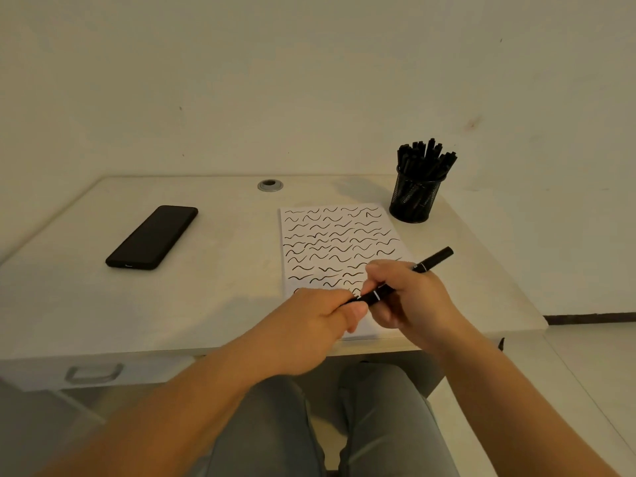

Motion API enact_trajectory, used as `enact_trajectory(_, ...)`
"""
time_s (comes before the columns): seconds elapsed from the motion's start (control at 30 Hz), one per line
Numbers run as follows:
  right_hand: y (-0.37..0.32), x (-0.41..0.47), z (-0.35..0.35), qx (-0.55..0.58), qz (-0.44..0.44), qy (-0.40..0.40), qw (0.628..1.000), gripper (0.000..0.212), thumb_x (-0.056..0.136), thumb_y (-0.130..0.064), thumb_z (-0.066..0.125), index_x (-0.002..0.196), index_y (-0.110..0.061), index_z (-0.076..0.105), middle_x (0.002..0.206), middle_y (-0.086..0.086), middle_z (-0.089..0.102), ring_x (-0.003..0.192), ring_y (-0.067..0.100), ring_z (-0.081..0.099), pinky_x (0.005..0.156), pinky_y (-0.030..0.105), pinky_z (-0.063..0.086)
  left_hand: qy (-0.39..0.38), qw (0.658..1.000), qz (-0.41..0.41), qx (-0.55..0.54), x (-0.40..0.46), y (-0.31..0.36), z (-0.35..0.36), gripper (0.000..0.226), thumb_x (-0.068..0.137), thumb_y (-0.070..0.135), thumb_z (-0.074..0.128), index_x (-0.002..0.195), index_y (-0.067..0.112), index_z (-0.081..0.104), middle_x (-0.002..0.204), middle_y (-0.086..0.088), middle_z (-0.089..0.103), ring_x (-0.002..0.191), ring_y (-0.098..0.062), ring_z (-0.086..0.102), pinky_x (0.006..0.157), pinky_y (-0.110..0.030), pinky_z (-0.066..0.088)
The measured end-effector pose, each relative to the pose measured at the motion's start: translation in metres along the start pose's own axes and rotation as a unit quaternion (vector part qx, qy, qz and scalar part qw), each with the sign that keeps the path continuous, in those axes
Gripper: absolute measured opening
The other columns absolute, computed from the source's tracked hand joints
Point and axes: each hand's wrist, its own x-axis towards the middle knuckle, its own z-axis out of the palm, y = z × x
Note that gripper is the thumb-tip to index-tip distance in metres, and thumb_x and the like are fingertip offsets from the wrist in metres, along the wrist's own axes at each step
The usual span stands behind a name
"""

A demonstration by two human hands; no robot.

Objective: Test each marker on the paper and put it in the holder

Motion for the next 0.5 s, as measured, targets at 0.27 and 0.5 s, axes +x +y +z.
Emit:
enact_trajectory(0.27,0.007,0.011,-0.073,-0.098,-0.04,0.165,0.981,0.025,0.09,-0.026,0.052,0.074,-0.01,0.062,0.049,0.0,0.062,0.043,0.011,0.054,0.039,0.018,0.041,0.148,0.983,-0.107,-0.027,0.004,-0.04,-0.02,0.035,0.094,0.037,0.036,0.066,0.023,0.05,0.055,0.011,0.056,0.051,-0.003,0.05,0.061,-0.022,0.042)
enact_trajectory(0.5,0.051,0.012,-0.038,-0.262,-0.093,0.127,0.952,0.016,0.084,-0.026,0.059,0.069,-0.021,0.061,0.05,-0.006,0.061,0.048,0.001,0.055,0.05,0.012,0.046,0.147,0.986,-0.039,0.074,0.024,-0.05,0.013,0.031,0.094,0.042,0.034,0.097,0.023,0.058,0.081,0.027,0.058,0.079,-0.004,0.058,0.07,-0.024,0.047)
